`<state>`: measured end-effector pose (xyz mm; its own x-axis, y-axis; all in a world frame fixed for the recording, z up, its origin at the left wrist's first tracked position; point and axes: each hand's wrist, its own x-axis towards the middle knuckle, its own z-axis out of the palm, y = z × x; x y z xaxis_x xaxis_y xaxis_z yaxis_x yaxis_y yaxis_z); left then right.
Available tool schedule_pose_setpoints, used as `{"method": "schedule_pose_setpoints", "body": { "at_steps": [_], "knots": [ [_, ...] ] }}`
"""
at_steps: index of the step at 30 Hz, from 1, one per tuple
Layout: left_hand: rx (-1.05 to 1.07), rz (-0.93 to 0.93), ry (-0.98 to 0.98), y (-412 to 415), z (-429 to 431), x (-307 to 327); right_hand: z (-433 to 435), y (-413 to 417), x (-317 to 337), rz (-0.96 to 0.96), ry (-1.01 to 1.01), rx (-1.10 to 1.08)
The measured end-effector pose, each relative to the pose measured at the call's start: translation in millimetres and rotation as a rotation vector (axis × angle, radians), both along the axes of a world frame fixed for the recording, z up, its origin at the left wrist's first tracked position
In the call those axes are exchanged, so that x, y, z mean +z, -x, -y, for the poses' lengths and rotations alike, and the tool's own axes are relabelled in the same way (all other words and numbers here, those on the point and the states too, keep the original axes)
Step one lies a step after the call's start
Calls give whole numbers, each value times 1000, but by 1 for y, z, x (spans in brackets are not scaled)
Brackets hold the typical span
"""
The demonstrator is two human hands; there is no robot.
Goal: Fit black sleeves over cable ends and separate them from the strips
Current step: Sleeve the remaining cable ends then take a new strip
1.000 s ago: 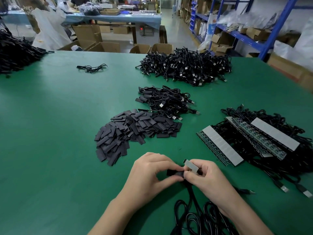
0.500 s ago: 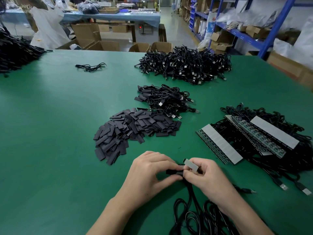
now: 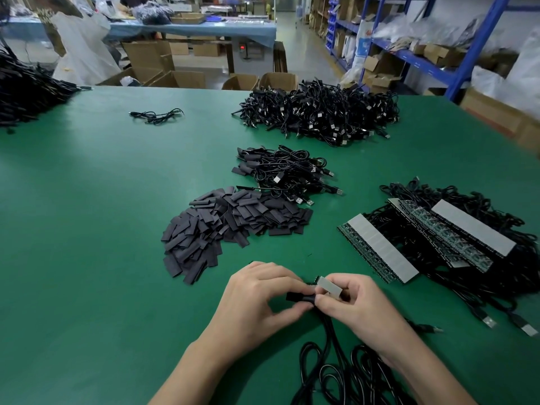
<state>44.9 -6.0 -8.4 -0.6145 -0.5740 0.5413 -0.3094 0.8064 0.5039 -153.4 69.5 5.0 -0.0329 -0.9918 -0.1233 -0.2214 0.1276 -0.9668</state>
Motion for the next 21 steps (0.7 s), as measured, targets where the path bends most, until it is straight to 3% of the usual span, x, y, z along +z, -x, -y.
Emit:
{"method": "schedule_pose_setpoints", "body": {
  "at_steps": [6, 12, 21],
  "knots": [
    [10, -11, -16, -1, 0, 2, 0, 3, -3, -14, 8, 44],
    [48, -89, -110, -4, 3, 3, 1, 8, 1, 114, 28, -13],
    [105, -107, -104, -6, 4, 1, -1, 5, -1, -138, 123, 17]
  ]
}}
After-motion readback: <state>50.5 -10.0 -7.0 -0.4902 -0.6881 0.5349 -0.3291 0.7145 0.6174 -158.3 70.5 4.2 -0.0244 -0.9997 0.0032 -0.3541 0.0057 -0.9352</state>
